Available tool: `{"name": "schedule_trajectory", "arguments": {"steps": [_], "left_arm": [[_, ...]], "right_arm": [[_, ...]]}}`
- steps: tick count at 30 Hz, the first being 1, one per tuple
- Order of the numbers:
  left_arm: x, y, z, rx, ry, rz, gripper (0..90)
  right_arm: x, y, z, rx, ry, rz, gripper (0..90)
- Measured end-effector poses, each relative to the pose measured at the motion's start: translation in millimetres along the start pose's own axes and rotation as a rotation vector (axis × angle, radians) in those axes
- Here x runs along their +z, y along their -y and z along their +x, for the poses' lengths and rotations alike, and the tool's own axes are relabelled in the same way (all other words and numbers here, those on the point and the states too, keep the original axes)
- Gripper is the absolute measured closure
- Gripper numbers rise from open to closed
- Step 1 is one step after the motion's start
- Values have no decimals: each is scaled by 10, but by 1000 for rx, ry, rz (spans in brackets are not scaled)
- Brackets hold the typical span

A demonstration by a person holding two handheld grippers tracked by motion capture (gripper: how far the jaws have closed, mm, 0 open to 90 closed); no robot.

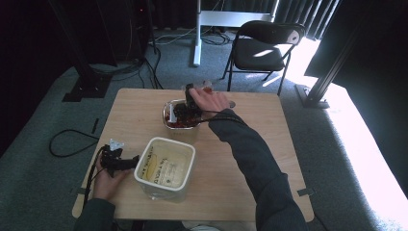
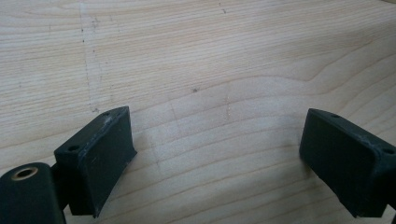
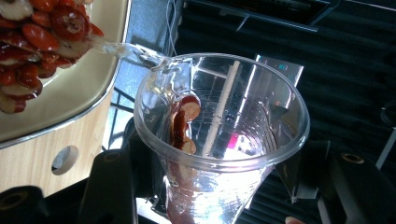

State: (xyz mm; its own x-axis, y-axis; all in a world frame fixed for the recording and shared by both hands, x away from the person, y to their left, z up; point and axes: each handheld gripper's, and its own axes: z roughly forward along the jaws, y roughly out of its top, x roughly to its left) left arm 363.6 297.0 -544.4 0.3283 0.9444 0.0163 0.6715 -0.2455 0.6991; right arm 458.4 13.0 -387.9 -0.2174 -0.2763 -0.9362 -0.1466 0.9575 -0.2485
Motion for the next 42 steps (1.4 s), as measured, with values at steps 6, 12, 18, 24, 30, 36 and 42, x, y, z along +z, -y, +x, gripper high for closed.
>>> {"name": "schedule_trajectory", "arguments": {"steps": [6, 12, 18, 24, 30, 36, 42], "left_arm": [[0, 0, 0, 0, 0, 0, 104], [0, 0, 0, 0, -1, -1, 104], [0, 1, -1, 0, -1, -1, 104], [0, 1, -1, 1, 0, -1, 104], [0, 1, -1, 1, -1, -1, 104], [0, 1, -1, 1, 0, -1, 104], [0, 1, -1, 0, 0, -1, 104]], "right_arm": [[-3, -18, 6, -26, 6, -2, 422], [-19, -57, 7, -52, 16, 1, 422], [-27, -89, -3, -60, 16, 0, 422], [-22, -93, 20, -84, 22, 11, 422], [-34, -100, 23, -107, 31, 13, 422], [-33, -105, 21, -111, 31, 16, 422], [-36, -113, 17, -110, 31, 15, 422]]}}
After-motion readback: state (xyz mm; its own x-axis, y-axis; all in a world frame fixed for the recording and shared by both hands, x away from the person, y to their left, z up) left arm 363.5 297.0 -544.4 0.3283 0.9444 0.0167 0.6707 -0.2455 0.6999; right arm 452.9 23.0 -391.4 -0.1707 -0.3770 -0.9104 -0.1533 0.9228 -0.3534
